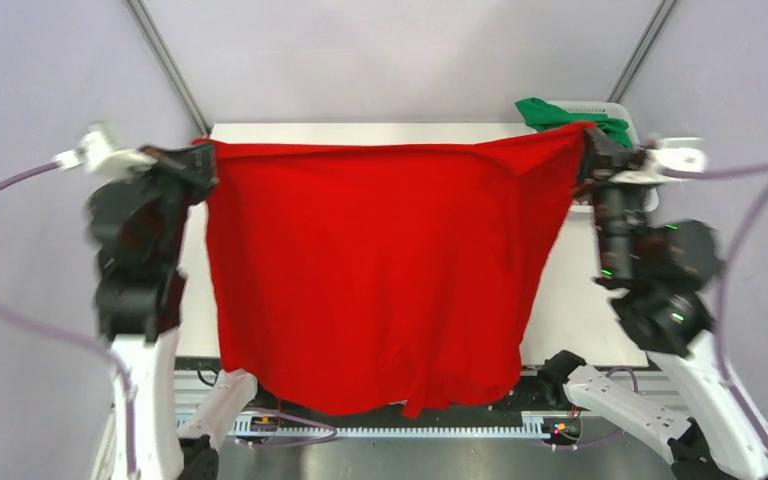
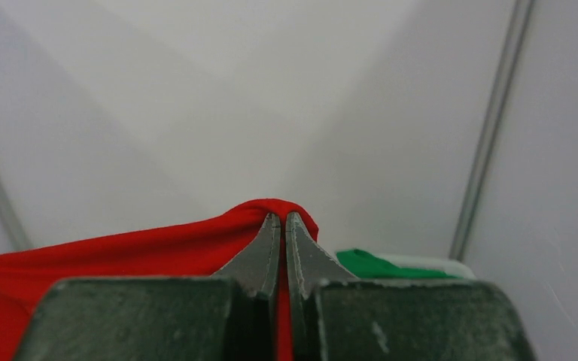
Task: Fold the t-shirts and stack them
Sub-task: Flatten out the tshirt
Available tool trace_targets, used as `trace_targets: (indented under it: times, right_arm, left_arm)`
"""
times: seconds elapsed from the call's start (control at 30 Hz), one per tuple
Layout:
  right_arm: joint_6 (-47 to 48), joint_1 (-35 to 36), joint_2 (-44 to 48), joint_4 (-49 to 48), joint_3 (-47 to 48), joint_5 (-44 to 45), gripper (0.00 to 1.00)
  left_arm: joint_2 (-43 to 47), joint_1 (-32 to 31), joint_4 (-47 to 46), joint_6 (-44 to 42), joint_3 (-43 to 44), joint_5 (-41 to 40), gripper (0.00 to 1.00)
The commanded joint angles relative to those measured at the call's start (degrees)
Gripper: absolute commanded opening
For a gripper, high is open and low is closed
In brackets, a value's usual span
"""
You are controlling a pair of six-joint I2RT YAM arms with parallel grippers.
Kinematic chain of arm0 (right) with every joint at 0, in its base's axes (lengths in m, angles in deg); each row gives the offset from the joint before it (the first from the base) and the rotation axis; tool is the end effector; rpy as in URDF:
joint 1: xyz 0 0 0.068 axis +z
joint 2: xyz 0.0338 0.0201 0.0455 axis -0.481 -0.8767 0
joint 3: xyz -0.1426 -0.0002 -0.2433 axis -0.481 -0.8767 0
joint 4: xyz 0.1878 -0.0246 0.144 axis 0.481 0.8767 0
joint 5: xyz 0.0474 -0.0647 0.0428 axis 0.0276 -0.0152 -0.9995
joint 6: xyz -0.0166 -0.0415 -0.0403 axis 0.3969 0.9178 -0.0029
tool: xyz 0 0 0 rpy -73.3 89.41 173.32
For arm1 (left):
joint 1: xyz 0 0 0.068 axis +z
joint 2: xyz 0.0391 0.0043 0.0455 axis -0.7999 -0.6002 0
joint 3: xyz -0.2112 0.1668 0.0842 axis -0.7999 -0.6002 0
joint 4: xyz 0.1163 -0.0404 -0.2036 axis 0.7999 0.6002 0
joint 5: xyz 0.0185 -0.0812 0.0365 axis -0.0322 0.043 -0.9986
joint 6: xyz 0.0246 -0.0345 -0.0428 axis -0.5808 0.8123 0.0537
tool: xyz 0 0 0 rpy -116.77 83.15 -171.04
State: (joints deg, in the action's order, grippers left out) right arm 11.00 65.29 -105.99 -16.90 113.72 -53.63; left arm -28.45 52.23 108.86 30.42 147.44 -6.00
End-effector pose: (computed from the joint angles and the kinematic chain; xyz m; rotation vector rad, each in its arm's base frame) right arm 0.0751 0.0270 0.5170 -0.0174 1.1793 0.0566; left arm 0.0776 0.0023 0.5141 -0.5118 1.3732 -0.4737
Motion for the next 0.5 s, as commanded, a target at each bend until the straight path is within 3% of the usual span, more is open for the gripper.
trace_targets:
  times: [0.0,0.1,0.2,0.47]
  right_arm:
    - [4.0,-0.2,-4.1,-16.4,-14.2,23.3,0.00]
    - [3.2,-0.7,-10.1,-24.0,-22.7,28.4,0.00]
    - [-0.9,-2.7,-17.6,-26.4,-26.2,26.9,0.00]
    - [-10.5,-10.4,-37.5,-27.6,-22.6,15.7,0.00]
  left_arm:
    - [-7.3,0.2,-7.9,2.0,-17.5,-9.1,0.02]
    - [-14.2,0.2,-15.7,1.9,-26.2,-11.3,0.02]
    - [-23.5,0.2,-22.9,0.3,-29.2,-10.0,0.02]
    - [-50.3,0.2,-25.4,-0.1,-19.7,-8.1,0.02]
